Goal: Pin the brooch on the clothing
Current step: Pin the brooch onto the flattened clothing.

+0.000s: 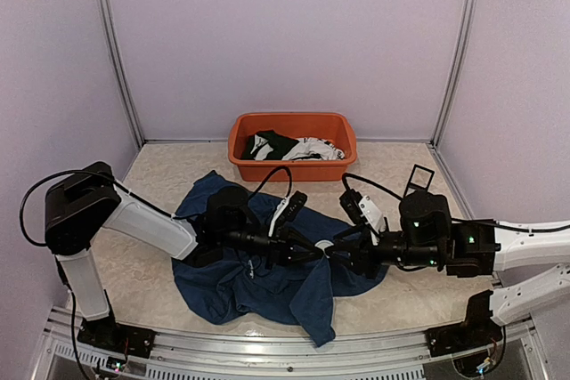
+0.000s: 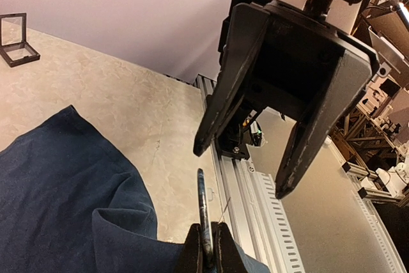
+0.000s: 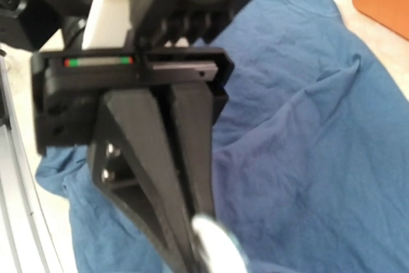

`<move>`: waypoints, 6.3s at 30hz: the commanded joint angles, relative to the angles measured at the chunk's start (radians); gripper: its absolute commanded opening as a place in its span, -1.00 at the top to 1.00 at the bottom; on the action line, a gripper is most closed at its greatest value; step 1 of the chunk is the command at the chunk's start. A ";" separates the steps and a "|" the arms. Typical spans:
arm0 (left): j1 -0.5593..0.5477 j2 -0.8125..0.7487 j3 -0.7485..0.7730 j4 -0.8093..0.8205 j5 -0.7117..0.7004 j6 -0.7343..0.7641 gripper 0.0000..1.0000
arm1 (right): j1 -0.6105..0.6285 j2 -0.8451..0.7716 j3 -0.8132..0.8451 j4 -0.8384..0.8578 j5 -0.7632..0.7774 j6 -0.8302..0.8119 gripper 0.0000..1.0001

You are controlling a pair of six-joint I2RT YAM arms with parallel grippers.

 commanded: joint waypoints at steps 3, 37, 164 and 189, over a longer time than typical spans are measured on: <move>0.010 0.013 -0.007 0.070 0.042 -0.045 1.00 | 0.003 -0.076 -0.066 0.018 0.069 -0.106 0.19; 0.012 0.028 0.018 0.056 0.081 -0.063 1.00 | 0.033 0.027 0.028 -0.018 0.036 -0.265 0.09; -0.009 -0.008 0.012 0.040 0.067 -0.024 1.00 | 0.047 0.069 0.034 -0.069 0.059 -0.254 0.37; -0.006 0.027 0.027 0.070 0.112 -0.060 1.00 | 0.047 0.065 0.047 -0.116 0.085 -0.308 0.60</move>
